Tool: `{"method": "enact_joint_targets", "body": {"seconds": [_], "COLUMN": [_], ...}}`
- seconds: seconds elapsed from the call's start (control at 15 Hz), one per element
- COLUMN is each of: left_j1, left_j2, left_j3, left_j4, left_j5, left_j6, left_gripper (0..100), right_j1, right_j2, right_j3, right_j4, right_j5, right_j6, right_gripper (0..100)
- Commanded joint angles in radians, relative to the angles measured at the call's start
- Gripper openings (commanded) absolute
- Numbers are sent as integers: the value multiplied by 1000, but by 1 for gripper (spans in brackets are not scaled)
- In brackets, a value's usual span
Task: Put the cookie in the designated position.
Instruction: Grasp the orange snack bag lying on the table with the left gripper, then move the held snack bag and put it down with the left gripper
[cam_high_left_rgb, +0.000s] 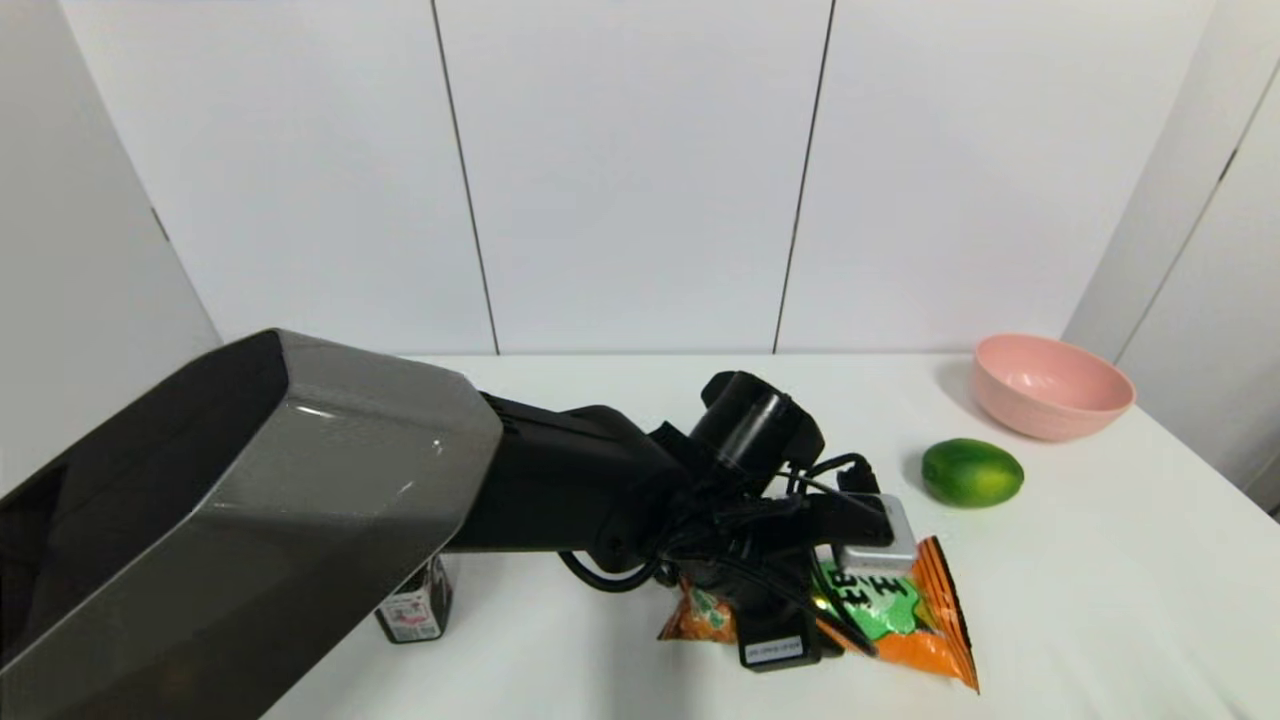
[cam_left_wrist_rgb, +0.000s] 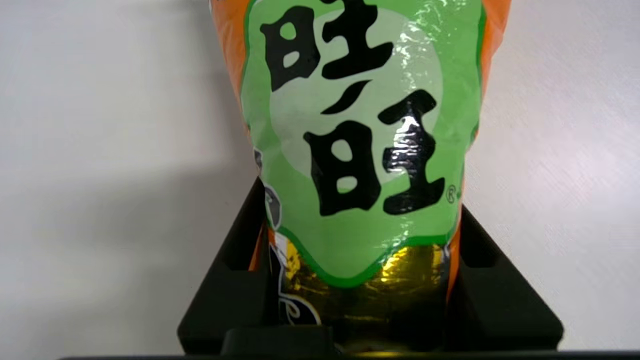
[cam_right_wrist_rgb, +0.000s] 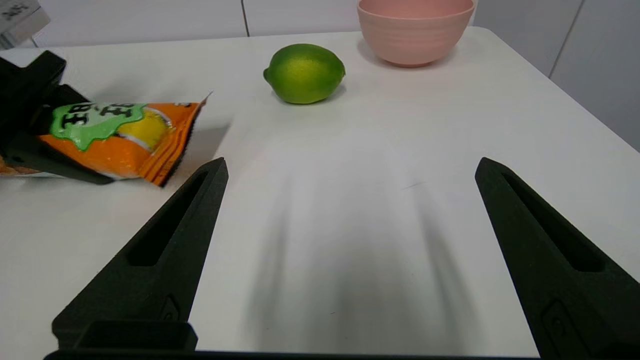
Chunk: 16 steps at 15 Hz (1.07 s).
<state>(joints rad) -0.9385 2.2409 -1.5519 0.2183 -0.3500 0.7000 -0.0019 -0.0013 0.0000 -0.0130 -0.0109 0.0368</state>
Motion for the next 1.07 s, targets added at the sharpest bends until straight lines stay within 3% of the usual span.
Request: {"method": "enact_joint_targets", "body": {"seconds": [0.07, 0.27, 0.67, 0.8, 1.07], "left_j1": [4, 24, 153, 253, 530], "left_j2": [-116, -224, -382, -397, -408], "left_j3": [0, -2, -120, -169, -192], "left_j4": [119, 176, 153, 81, -241], "left_j5": [-3, -3, -6, -10, -10], "left_j6": [-8, -31, -93, -94, -96], "left_gripper": [0, 0, 0, 0, 0], "right_j1": [0, 0, -1, -1, -1], "right_j2": [0, 0, 0, 0, 0], "right_j3": [2, 2, 2, 2, 2], "right_j4": [-1, -1, -1, -1, -1], "right_j5": [0, 0, 0, 0, 0], "right_j6": [0, 0, 0, 0, 0], "right_gripper": [100, 100, 100, 100, 100]}}
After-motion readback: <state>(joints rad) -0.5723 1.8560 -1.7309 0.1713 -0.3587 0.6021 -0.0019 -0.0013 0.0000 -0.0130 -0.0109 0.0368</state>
